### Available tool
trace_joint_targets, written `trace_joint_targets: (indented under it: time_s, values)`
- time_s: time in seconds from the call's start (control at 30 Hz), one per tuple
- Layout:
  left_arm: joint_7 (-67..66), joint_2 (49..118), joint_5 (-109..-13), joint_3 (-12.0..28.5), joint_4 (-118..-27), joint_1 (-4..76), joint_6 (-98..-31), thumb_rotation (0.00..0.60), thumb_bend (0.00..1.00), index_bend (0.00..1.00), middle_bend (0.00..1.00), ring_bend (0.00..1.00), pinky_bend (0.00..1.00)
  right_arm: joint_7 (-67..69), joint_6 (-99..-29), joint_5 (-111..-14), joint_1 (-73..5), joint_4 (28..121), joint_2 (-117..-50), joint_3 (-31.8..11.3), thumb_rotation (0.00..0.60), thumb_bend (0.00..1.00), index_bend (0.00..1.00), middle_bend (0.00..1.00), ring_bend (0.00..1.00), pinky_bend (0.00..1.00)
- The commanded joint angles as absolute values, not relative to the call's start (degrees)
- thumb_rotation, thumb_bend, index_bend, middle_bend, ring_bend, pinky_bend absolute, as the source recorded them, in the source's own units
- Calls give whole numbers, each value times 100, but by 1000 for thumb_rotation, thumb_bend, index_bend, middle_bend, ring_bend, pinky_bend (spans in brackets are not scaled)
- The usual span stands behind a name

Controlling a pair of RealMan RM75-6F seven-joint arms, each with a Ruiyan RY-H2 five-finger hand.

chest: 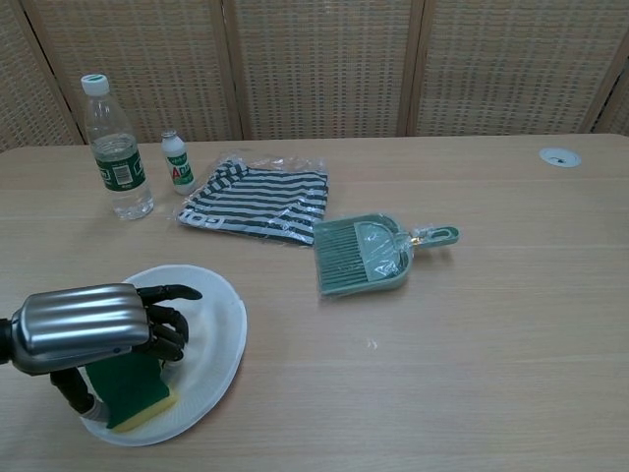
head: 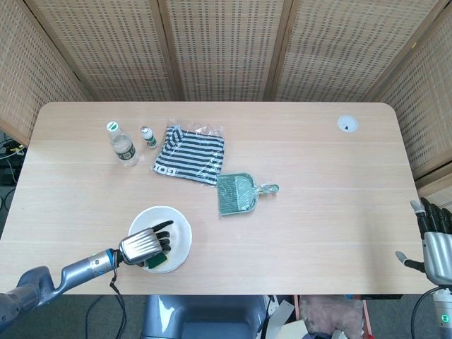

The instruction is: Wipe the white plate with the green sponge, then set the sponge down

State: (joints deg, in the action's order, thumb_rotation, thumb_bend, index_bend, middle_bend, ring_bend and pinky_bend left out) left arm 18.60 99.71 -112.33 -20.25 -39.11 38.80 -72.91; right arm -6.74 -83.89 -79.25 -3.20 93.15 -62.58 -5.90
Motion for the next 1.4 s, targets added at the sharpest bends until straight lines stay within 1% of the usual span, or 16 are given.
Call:
trace_joint_targets:
  time_s: [0.03, 0.1, 0.17, 0.27, 0.37, 0.43, 0.6, 0.73, 1.13, 1.3, 1.4]
  values:
    - [1868, 10003, -11245, -2036, -3874, 3874, -7285, 600, 363, 604, 461, 265, 5, -673, -8388, -7923, -320, 9315, -6257, -590, 600, 0, 0, 0, 0, 0]
    - [1870, 10019, -11248, -2035, -3855, 3869, -7302, 600, 366, 604, 461, 265, 3, -664, -8389, -7919, -318, 9313, -6254, -591, 600, 0, 0, 0, 0, 0]
    - [1897, 9970, -11219, -1941, -3888, 3880, -7503, 600, 368, 605, 461, 265, 3, -643, -8410, -7932, -307, 9324, -6243, -589, 600, 0, 0, 0, 0, 0]
    - [1905, 9903, -11204, -1873, -3956, 3904, -7645, 600, 367, 606, 461, 265, 3, -642, -8419, -7946, -303, 9328, -6240, -584, 600, 0, 0, 0, 0, 0]
    - [1918, 9778, -11137, -1723, -4160, 3971, -7806, 600, 367, 606, 461, 265, 3, -658, -8422, -7956, -302, 9337, -6243, -576, 600, 0, 0, 0, 0, 0]
    - [1871, 9732, -11106, -1652, -4290, 4036, -7782, 600, 367, 606, 461, 265, 3, -676, -8425, -7966, -303, 9340, -6248, -571, 600, 0, 0, 0, 0, 0]
    - [1744, 9778, -11097, -1645, -4388, 4076, -7610, 600, 367, 606, 461, 265, 3, -699, -8427, -7955, -306, 9334, -6258, -577, 600, 0, 0, 0, 0, 0]
    - [1634, 9964, -11134, -1713, -4198, 3994, -7537, 600, 368, 607, 463, 265, 1, -686, -8430, -7942, -302, 9328, -6256, -583, 600, 0, 0, 0, 0, 0]
    - [1739, 10346, -11221, -1860, -3561, 3775, -7661, 600, 370, 610, 467, 265, 0, -718, -8424, -7950, -306, 9326, -6271, -572, 600, 0, 0, 0, 0, 0]
    - [1881, 10382, -11176, -1789, -3471, 3758, -7840, 600, 371, 610, 467, 265, 0, -722, -8439, -7954, -303, 9334, -6270, -577, 600, 0, 0, 0, 0, 0]
    - [1978, 10365, -11119, -1662, -3465, 3751, -8121, 600, 373, 612, 467, 264, 0, -716, -8441, -7955, -300, 9330, -6268, -575, 600, 0, 0, 0, 0, 0]
